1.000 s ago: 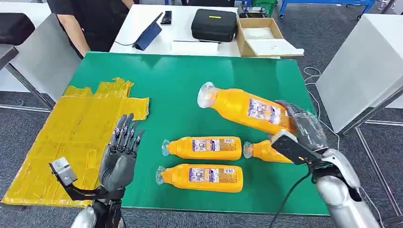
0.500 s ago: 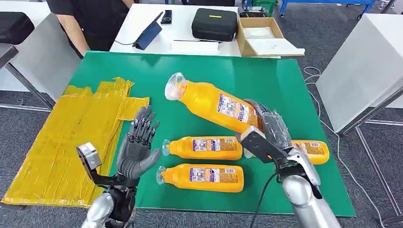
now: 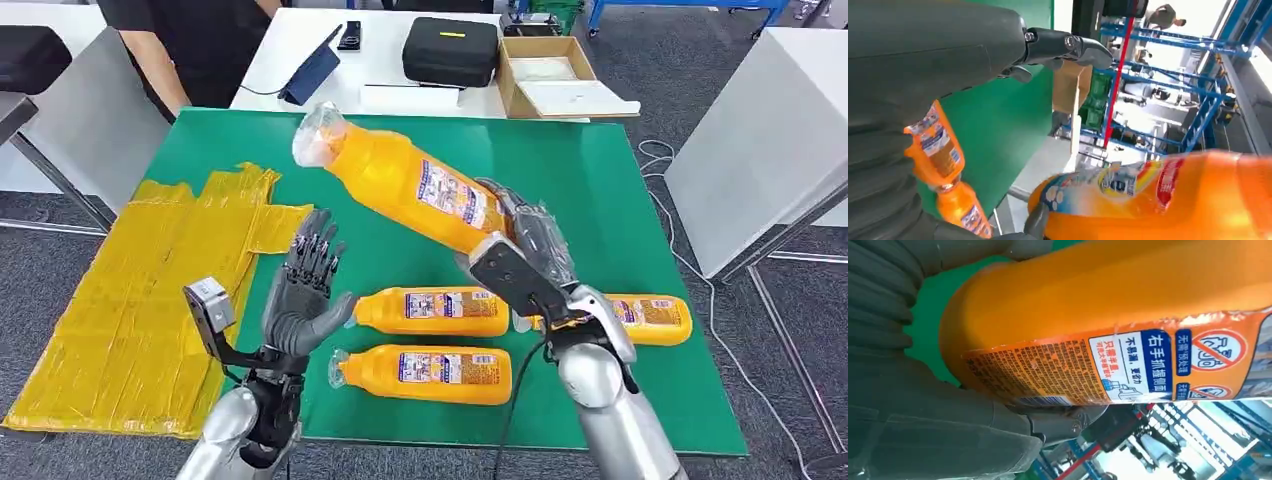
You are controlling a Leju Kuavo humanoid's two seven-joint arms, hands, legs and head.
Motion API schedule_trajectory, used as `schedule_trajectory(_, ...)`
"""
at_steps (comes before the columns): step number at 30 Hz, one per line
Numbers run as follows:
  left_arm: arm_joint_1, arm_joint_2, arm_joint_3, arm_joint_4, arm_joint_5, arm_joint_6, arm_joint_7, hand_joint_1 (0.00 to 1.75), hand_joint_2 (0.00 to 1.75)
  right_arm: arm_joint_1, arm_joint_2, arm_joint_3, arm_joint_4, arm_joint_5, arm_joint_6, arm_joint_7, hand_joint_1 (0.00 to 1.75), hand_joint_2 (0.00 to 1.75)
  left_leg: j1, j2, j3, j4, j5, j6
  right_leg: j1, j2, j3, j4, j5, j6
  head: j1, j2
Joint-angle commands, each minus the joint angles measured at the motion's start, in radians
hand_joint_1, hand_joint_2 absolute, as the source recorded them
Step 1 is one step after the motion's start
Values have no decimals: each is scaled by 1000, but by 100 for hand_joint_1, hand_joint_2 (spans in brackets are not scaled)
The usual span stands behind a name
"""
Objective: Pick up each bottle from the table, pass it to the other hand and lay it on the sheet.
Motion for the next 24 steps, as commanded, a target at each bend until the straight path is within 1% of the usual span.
schedule_trajectory(1,-59,0,-35,81,7,11,7,0,175,-78,49,36,118,2,7,11,175,175,1,-1,2,0,-1,-5,0,3,2,0,0,-2,0,0)
schedule_trajectory(2,-62,-3,-35,80,11,13,8,0,175,-80,51,42,126,5,12,15,175,175,1,-1,1,0,0,-3,0,2,1,0,0,-2,0,0)
schedule_trajectory(4,-81,-6,-32,74,24,29,17,0,175,-82,59,83,167,27,20,26,175,175,2,-2,3,1,-1,-7,1,4,3,0,0,-3,0,0)
schedule_trajectory(5,-86,-1,-31,69,31,33,19,0,175,-83,58,104,184,39,17,25,175,175,1,-1,1,0,0,-3,0,2,1,0,0,-2,0,0)
schedule_trajectory(6,-88,2,-28,65,34,41,18,0,175,-79,62,116,202,40,15,25,175,175,1,-1,2,0,-1,-5,1,4,2,0,0,-3,0,0)
schedule_trajectory(8,-86,11,-21,49,43,49,17,0,175,-75,63,146,248,42,6,10,175,175,1,1,1,0,0,-3,1,3,1,-1,1,-2,0,0)
schedule_trajectory(9,-86,14,-20,48,43,49,17,0,175,-67,63,150,253,42,2,3,175,175,2,0,2,0,0,-5,1,4,2,-1,1,-3,0,0)
schedule_trajectory(11,-83,14,-21,42,43,49,17,0,175,-73,63,153,269,41,-6,-3,175,175,1,-1,1,0,0,-3,0,2,1,0,0,-2,0,0)
schedule_trajectory(12,-82,14,-22,42,44,50,17,0,175,-77,62,154,271,41,-7,-4,175,175,2,-2,3,0,-1,-8,1,4,3,0,0,-5,0,0)
schedule_trajectory(13,-82,14,-22,42,44,50,17,0,175,-77,62,154,271,41,-7,-4,175,175,1,-1,1,0,0,-4,1,3,1,0,0,-2,0,0)
schedule_trajectory(14,-81,14,-23,42,44,50,17,0,175,-79,61,153,271,41,-7,-4,175,175,1,0,1,0,0,-4,0,3,1,0,0,-2,0,0)
schedule_trajectory(15,-81,13,-23,43,44,50,17,0,175,-81,60,153,269,42,-6,-3,175,175,2,-1,2,0,-1,-5,1,4,2,0,0,-3,0,0)
schedule_trajectory(18,-81,13,-23,43,44,50,17,0,175,-81,60,153,269,42,-6,-3,175,175,1,0,0,0,0,-3,0,2,0,0,0,-1,0,0)
schedule_trajectory(19,-81,13,-23,43,44,50,17,0,175,-81,60,153,269,42,-6,-3,175,175,1,-1,1,0,-1,-5,0,3,1,0,0,-2,0,0)
schedule_trajectory(24,-82,13,-24,45,45,52,16,0,175,-80,59,155,267,40,-6,-3,175,175,1,-1,1,0,-1,-4,0,3,1,0,0,-2,0,0)
